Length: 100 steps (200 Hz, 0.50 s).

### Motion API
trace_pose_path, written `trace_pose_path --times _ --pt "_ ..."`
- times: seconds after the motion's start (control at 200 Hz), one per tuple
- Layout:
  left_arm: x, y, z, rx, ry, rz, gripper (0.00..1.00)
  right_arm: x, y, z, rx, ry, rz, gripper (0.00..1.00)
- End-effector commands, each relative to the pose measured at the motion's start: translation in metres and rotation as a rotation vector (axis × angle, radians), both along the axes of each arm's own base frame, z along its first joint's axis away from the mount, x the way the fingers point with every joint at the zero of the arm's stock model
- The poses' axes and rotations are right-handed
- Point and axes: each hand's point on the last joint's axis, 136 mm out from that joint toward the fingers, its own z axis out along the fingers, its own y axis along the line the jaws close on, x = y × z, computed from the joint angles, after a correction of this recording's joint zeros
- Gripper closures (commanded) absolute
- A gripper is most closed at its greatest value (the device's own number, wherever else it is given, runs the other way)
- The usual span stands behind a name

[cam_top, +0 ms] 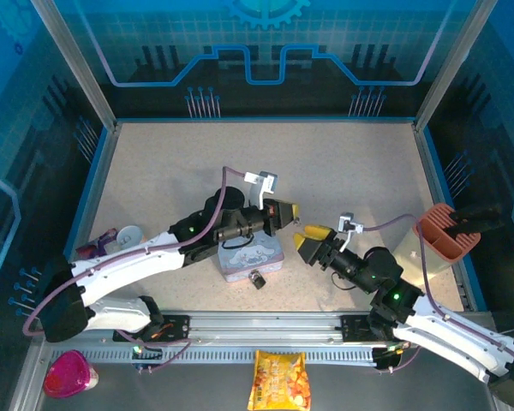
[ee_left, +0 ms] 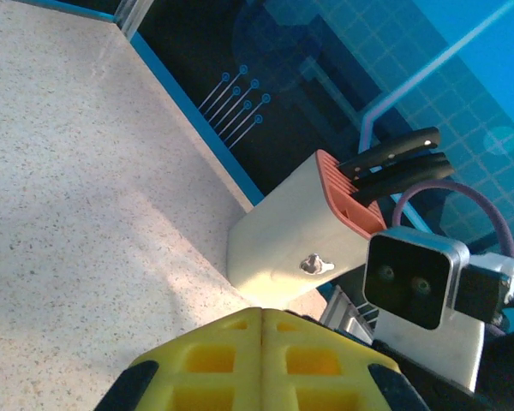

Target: Unlock the padlock with the key

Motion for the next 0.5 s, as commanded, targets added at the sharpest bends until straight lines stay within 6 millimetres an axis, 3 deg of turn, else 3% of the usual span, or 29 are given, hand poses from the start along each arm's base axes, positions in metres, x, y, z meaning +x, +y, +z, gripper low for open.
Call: trace_pose_path --times 0.0,0.105,0.495 --pt "-0.016 0.003 0.02 -0.062 -0.053 -0.053 1.0 -0.004 -0.001 0.032 0.097 -0.087 0.041 0.25" --pt "-0.021 0.004 0.018 -0.096 -0.052 -0.07 1.0 -0.002 -0.002 0.035 0.148 -0.082 0.072 0.26" --pt "-0.034 0.004 0.03 -0.131 -0.095 -0.121 1.0 -0.004 0.009 0.038 0.17 -0.074 0.165 0.43"
